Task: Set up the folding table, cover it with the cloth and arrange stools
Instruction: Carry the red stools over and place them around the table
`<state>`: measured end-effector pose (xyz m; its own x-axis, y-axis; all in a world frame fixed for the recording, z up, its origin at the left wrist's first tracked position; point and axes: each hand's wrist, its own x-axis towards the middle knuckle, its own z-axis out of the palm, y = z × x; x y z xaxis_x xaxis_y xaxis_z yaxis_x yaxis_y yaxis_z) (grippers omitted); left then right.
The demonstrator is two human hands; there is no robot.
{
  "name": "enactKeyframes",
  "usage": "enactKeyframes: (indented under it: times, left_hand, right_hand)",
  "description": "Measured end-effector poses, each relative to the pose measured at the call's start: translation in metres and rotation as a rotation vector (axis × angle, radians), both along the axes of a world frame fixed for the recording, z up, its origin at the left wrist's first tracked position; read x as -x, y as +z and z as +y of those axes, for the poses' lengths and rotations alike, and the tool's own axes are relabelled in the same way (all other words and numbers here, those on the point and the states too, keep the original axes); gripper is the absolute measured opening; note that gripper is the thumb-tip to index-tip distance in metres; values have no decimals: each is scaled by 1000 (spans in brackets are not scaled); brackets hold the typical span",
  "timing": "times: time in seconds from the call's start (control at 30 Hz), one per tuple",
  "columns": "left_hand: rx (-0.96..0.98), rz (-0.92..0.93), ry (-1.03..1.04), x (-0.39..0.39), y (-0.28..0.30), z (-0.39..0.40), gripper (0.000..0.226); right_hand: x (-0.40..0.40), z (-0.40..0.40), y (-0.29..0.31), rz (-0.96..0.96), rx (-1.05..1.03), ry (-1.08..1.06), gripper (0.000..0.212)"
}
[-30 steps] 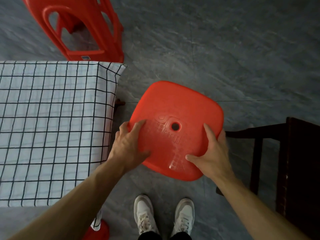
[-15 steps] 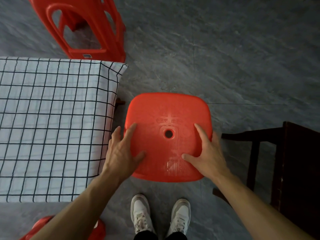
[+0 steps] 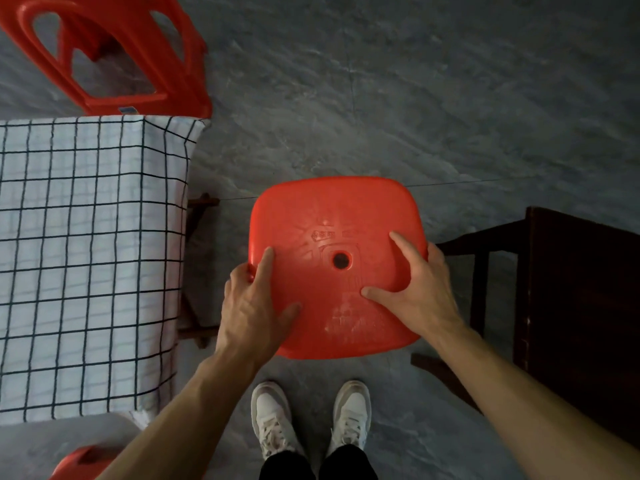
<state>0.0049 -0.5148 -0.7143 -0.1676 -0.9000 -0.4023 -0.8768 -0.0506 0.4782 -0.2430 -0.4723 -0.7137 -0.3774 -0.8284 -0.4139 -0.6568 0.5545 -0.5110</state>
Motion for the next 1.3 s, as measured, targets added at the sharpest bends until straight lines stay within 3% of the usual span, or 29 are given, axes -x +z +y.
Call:
enactKeyframes:
  times: [0.43, 0.57, 0.67, 0.9, 1.0, 1.1, 1.3]
  left_hand:
    - [-77, 135, -34, 85, 1, 17, 96]
    - [2, 83, -131, 88, 3, 21, 94]
    - [121, 2, -274, 95, 10, 21, 79]
    - [-36, -39, -344, 88, 19, 13, 82]
    - [-133, -80, -391, 81, 34, 7, 86]
    - [-95, -126, -421, 69, 60, 7, 86]
    - [-94, -122, -393, 38, 163, 11, 83]
  right_hand:
    - [81, 23, 8, 118, -180, 58, 122]
    - [64, 33, 15, 325, -160, 204, 111]
    - [53, 42, 13, 317, -169, 213, 113]
    - [57, 40, 14, 278, -215, 217, 114]
    - [53, 43, 33, 326, -239, 226, 108]
    - [42, 49, 67, 319, -249, 237, 97]
    - [19, 62, 164, 273, -180, 276, 76]
